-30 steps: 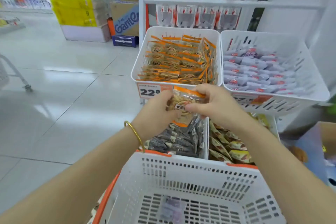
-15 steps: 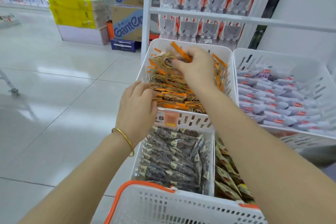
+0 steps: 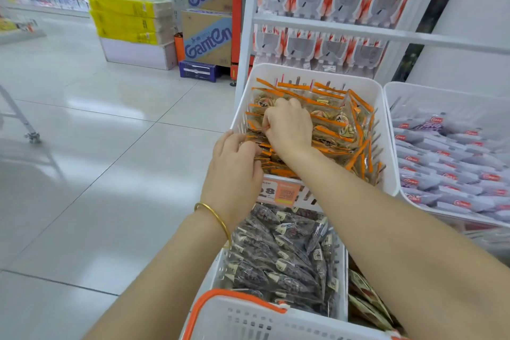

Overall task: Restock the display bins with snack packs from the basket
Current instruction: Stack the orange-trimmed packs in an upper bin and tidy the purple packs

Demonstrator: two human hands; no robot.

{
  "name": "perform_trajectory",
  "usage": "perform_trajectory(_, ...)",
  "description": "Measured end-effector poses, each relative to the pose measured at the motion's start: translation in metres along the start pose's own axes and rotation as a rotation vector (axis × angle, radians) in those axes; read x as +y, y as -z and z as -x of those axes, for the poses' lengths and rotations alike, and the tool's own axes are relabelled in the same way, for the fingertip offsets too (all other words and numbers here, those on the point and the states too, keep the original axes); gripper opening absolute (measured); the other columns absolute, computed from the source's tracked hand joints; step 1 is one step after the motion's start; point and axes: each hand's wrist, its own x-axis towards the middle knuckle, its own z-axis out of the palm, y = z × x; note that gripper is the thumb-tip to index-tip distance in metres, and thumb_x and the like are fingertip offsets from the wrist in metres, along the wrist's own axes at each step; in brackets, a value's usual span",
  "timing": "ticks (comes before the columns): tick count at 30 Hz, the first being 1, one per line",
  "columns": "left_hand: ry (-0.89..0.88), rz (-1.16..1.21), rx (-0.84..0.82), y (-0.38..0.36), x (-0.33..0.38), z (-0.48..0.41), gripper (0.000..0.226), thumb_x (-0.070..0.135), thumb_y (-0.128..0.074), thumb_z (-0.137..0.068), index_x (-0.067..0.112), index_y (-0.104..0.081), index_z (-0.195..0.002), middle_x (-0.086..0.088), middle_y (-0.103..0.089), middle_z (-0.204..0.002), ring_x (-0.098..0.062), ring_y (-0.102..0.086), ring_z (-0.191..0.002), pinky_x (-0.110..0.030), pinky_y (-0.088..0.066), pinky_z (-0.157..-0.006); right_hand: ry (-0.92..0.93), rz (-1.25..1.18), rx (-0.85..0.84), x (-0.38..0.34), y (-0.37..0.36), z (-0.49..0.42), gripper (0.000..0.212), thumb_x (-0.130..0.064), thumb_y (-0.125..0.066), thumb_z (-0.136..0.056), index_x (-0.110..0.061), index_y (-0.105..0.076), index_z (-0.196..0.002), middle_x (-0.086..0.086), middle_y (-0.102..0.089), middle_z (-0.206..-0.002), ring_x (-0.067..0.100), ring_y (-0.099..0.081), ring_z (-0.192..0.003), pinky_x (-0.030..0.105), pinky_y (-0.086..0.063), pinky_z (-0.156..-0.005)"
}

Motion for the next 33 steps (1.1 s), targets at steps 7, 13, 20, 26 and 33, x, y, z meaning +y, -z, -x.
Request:
perform_trajectory(7, -0.003, 0.046, 0.005, 0.001, -0.001, 0.001, 0.022, 0.008, -0.049, -0.092, 0.006, -0.061, -0.111, -0.011, -0.048, -0.132, -0.028, -0.023, -0.138, -0.025, -0.014, -0.111, 0.286, -0.174, 0.06, 0.021, 0.022, 0.01, 0.017, -0.012, -0.069, -0.079, -0.015, -0.059, -0.093, 0.006, -0.054, -0.11, 0.03, -0.05, -0.099, 0.041, -0.044, -0.078)
perform_trajectory(13, -0.001, 0.053, 0.015, 0.001, 0.001, 0.001, 0.023, 0.007, -0.048, -0.092, 0.006, -0.061, -0.112, -0.01, -0.047, -0.134, -0.027, -0.021, -0.139, -0.023, -0.012, -0.111, 0.354, 0.172, -0.068, 0.018, 0.015, 0.006, 0.022, -0.029, -0.061, -0.089, -0.021, -0.068, -0.108, 0.002, -0.053, -0.118, 0.026, -0.047, -0.109, 0.037, -0.037, -0.082)
perform_trajectory(20, -0.018, 0.065, 0.037, -0.001, 0.0, 0.002, 0.023, 0.004, -0.049, -0.091, 0.006, -0.062, -0.11, -0.009, -0.049, -0.129, -0.026, -0.024, -0.137, -0.017, -0.012, -0.108, 0.302, 0.084, 0.073, 0.005, 0.007, 0.009, 0.026, 0.006, -0.074, -0.063, -0.01, -0.054, -0.056, 0.007, -0.055, -0.061, 0.028, -0.054, -0.055, 0.031, -0.036, -0.049)
perform_trajectory(26, -0.006, 0.076, 0.04, -0.003, -0.001, 0.001, 0.023, 0.003, -0.049, -0.091, 0.006, -0.062, -0.109, -0.009, -0.05, -0.129, -0.027, -0.025, -0.137, -0.021, -0.014, -0.11, 0.323, 0.082, 0.092, 0.002, 0.004, 0.01, 0.043, 0.007, -0.068, -0.065, -0.018, -0.033, -0.063, 0.004, -0.051, -0.051, 0.027, -0.051, -0.056, 0.036, -0.04, -0.061)
perform_trajectory(33, 0.001, 0.091, 0.035, -0.001, 0.001, 0.004, 0.024, 0.006, -0.047, -0.093, 0.008, -0.061, -0.113, -0.006, -0.048, -0.132, -0.023, -0.023, -0.138, -0.018, -0.012, -0.109, 0.197, 0.008, 0.01, 0.016, 0.017, 0.013, 0.021, -0.019, -0.06, -0.087, -0.017, -0.053, -0.108, 0.002, -0.061, -0.108, 0.026, -0.052, -0.106, 0.038, -0.038, -0.087)
